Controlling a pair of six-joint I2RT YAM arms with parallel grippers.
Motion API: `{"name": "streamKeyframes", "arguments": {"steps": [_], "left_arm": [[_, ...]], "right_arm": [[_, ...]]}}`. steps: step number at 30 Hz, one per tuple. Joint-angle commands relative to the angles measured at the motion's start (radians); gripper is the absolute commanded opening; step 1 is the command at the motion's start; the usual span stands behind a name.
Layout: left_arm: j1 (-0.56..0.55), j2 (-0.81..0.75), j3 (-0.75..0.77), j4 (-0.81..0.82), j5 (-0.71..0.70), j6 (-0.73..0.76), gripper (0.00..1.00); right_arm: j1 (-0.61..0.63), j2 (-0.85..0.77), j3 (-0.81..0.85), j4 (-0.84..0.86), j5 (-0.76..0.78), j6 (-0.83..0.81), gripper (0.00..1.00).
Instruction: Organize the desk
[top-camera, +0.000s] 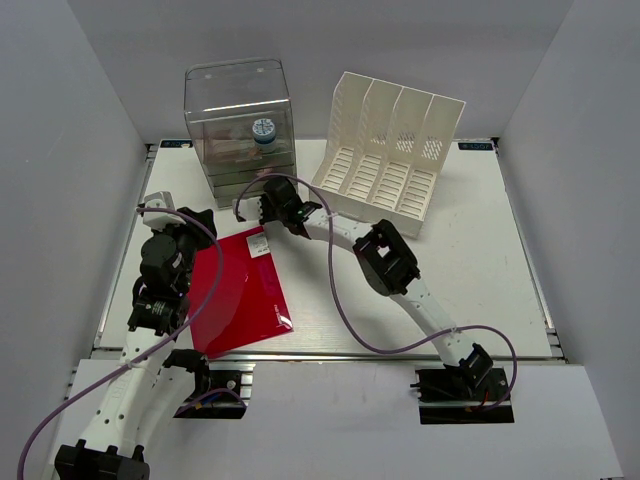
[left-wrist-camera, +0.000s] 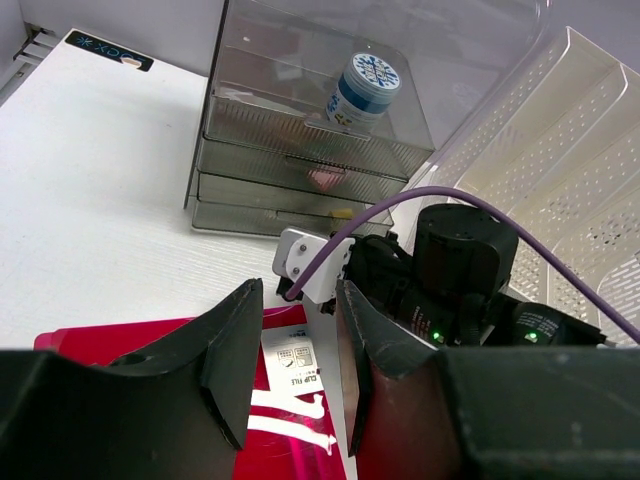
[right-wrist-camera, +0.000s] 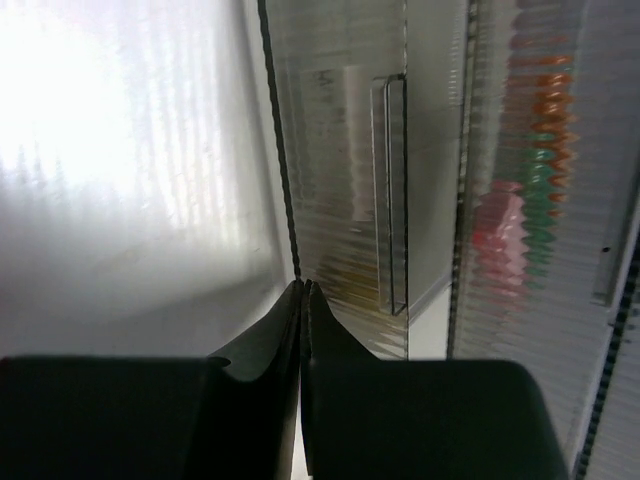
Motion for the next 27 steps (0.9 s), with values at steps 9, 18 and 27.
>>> {"name": "streamKeyframes", "arguments": {"steps": [9, 18, 27], "left_arm": [[-0.004, 0.001, 0.011, -0.011, -0.013, 0.005, 0.46], [-0.004, 0.01, 0.011, -0.011, -0.01, 0.006, 0.45], [-0.004, 0.024, 0.006, -0.011, -0.013, 0.006, 0.46]], "right_arm": [[-0.012, 0.1, 0.079, 0.299, 0.061, -0.092, 0.0], [-0.036, 0.139, 0.087, 0.373, 0.075, -0.129, 0.0], [-0.033, -0.02, -0.048, 0.318, 0.066, -0.042, 0.0]]}}
